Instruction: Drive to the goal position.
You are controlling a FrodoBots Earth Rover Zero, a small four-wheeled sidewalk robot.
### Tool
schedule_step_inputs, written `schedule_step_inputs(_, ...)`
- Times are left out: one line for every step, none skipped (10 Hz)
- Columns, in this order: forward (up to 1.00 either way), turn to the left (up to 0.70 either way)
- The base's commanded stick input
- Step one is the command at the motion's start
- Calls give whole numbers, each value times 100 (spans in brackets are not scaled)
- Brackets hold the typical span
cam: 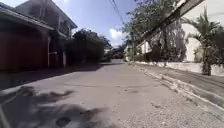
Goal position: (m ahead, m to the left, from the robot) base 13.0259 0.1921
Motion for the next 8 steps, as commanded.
schedule_step_inputs(100,8)
schedule_step_inputs(100,8)
schedule_step_inputs(100,8)
schedule_step_inputs(100,8)
schedule_step_inputs(100,4)
schedule_step_inputs(100,-32)
schedule_step_inputs(100,-32)
schedule_step_inputs(100,-32)
